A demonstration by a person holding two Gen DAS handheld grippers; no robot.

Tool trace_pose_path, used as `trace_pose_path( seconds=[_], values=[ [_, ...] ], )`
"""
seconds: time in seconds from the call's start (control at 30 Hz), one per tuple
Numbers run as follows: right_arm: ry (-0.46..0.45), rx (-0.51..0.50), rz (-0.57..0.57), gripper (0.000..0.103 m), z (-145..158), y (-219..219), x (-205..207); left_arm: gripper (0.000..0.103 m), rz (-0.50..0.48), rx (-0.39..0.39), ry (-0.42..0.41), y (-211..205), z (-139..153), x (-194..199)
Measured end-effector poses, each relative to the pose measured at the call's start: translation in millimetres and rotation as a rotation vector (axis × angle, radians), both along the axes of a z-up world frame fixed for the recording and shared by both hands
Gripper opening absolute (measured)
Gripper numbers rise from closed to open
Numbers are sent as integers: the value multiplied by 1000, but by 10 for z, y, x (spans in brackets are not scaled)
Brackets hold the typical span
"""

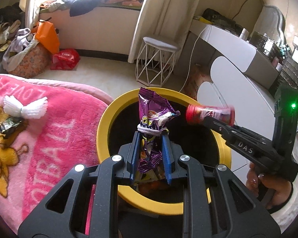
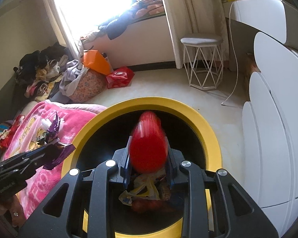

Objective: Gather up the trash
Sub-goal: 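Open both tools to drop the wrapper and container into the bin, then move both open tools back to the foam net and dark wrapper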

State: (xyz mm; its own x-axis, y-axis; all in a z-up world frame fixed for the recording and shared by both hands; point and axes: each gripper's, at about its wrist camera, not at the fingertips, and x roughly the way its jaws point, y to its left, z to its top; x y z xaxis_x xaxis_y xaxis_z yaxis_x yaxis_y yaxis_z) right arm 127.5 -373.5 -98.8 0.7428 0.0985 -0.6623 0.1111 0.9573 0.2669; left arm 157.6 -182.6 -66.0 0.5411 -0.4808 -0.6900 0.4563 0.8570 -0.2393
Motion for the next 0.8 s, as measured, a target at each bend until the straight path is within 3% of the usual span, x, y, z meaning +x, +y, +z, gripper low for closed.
trace_pose_path(
  seconds=[0.27, 0.33, 0.37, 0.43, 0.57, 0.63, 0.8],
  values=[
    [-7, -4, -19, 27, 25, -48, -9, 16, -9, -4, 17, -67, -59, 54],
    [-10, 0, -28, 32, 35, -63, -15, 19, -16, -8, 19, -84, -58, 60],
    [-13, 2, -34, 32, 46, -79, -20, 22, -18, -8, 17, -88, -52, 58],
    [-18, 1, -41, 36, 71, -94, -29, 55, -21, -10, 10, -82, -43, 48],
    [-35, -3, -54, 43, 134, -111, -65, 70, -23, -20, 0, -54, 2, 13],
    [-42, -11, -60, 50, 156, -122, -80, 90, -13, -22, -10, -25, 31, -7],
    [-61, -13, -55, 60, 226, -71, -100, 92, 25, -15, -35, 76, 105, -51]
  ],
)
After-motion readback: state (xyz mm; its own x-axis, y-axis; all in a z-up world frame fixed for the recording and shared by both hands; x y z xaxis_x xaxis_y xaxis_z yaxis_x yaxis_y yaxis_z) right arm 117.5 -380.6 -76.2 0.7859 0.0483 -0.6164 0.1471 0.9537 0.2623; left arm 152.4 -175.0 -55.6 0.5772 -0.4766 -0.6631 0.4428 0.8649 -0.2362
